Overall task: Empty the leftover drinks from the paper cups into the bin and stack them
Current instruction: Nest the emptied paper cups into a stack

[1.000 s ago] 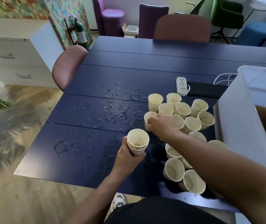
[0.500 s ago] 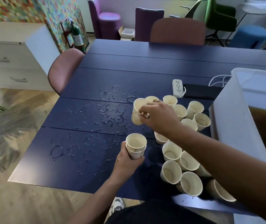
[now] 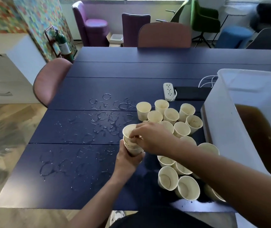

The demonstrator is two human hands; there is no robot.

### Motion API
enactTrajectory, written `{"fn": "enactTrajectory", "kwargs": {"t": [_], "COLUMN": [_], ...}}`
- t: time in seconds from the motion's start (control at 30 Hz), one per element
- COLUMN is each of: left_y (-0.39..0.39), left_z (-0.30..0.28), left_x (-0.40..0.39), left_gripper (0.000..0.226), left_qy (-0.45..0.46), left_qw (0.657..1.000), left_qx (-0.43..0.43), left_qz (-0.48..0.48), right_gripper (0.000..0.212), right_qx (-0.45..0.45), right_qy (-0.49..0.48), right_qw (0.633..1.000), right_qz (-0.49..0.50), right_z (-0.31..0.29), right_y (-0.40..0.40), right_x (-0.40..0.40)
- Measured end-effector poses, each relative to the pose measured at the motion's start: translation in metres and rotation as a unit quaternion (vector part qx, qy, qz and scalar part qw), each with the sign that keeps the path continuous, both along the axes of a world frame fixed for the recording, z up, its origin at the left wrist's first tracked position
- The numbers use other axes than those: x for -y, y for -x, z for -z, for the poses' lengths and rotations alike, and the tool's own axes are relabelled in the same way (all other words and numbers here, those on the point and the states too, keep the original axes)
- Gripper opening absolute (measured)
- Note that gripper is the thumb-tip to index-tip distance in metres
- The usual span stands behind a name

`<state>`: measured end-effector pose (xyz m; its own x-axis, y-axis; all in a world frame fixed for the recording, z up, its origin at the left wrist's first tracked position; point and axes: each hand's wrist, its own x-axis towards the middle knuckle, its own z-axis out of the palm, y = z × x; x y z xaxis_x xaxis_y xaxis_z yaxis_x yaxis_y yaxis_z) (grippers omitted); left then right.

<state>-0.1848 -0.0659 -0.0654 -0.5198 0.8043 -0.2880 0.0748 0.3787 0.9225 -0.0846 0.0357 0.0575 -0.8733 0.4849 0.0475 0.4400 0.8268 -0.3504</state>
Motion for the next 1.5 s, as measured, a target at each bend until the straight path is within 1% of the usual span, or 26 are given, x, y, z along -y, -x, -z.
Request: {"fn": "enactTrajectory", "kwargs": {"t": [0.07,0.1,0.13,0.2,0.27,0.3,0.33,0.37,0.47,0.5,0.63,0.7,0.77,0.83,1.03,1.17,1.23,1.3,1.4,1.5], "left_y": [0.002,0.002,0.003,0.005,0.008,0.008,0.009,0.011,0.017,0.018,0.021,0.021,0.021,0.021,0.022,0.02,0.021,0.021,0.019,0.016], "left_z": [-0.002,-0.003,-0.004,-0.004,-0.004,-0.004,-0.005,-0.005,-0.003,-0.004,-0.005,-0.005,-0.004,-0.003,-0.005,-0.005,-0.005,-0.004,-0.004,-0.002], "left_x": [0.0,0.0,0.001,0.004,0.008,0.009,0.012,0.014,0.02,0.023,0.033,0.039,0.044,0.048,0.056,0.055,0.055,0.054,0.049,0.041], "left_gripper": [0.057,0.059,0.062,0.067,0.065,0.064,0.065,0.066,0.065,0.064,0.061,0.062,0.062,0.061,0.062,0.061,0.061,0.061,0.061,0.06], "left_qy": [0.001,-0.001,0.001,0.004,0.002,0.004,0.006,0.004,0.01,0.014,0.03,0.036,0.039,0.044,0.052,0.055,0.056,0.055,0.058,0.052], "left_qw": [1.0,1.0,1.0,1.0,1.0,1.0,1.0,0.999,0.999,0.999,0.998,0.998,0.997,0.997,0.996,0.996,0.996,0.996,0.997,0.998], "left_qx": [-0.005,-0.004,-0.002,-0.006,-0.01,-0.016,-0.022,-0.03,-0.04,-0.043,-0.052,-0.057,-0.058,-0.058,-0.061,-0.064,-0.062,-0.055,-0.033,-0.015], "left_qz": [0.007,0.004,-0.003,-0.015,-0.025,-0.024,-0.021,-0.017,-0.014,-0.011,0.005,0.011,0.012,0.014,0.029,0.039,0.043,0.041,0.028,0.028], "right_gripper": [0.019,0.018,0.019,0.021,0.023,0.023,0.022,0.021,0.02,0.022,0.035,0.035,0.03,0.029,0.037,0.03,0.023,0.015,0.016,0.018], "right_qx": [0.041,0.043,0.027,-0.053,-0.125,-0.13,-0.114,-0.079,0.061,0.095,0.145,0.168,0.195,0.205,0.163,0.168,0.125,0.058,-0.058,-0.145], "right_qy": [0.032,0.056,0.092,0.166,0.176,0.161,0.143,0.125,0.065,0.044,-0.018,-0.026,-0.023,-0.02,-0.034,-0.03,-0.012,0.025,0.087,0.092], "right_qw": [0.999,0.997,0.995,0.983,0.968,0.965,0.966,0.97,0.978,0.977,0.969,0.966,0.962,0.958,0.962,0.958,0.962,0.965,0.962,0.958], "right_qz": [-0.013,-0.014,-0.002,0.058,0.131,0.161,0.182,0.194,0.188,0.185,0.202,0.195,0.191,0.199,0.217,0.232,0.243,0.255,0.253,0.231], "right_z": [0.004,0.002,-0.001,-0.007,-0.007,-0.003,0.001,0.007,0.03,0.036,0.051,0.056,0.065,0.075,0.09,0.097,0.097,0.092,0.075,0.05], "right_y": [0.002,0.003,0.005,0.009,0.016,0.019,0.022,0.025,0.037,0.04,0.056,0.064,0.069,0.071,0.07,0.06,0.058,0.056,0.051,0.043], "right_x": [0.0,-0.001,-0.003,-0.015,-0.036,-0.049,-0.061,-0.073,-0.101,-0.108,-0.126,-0.13,-0.129,-0.127,-0.133,-0.139,-0.138,-0.133,-0.12,-0.101]}}
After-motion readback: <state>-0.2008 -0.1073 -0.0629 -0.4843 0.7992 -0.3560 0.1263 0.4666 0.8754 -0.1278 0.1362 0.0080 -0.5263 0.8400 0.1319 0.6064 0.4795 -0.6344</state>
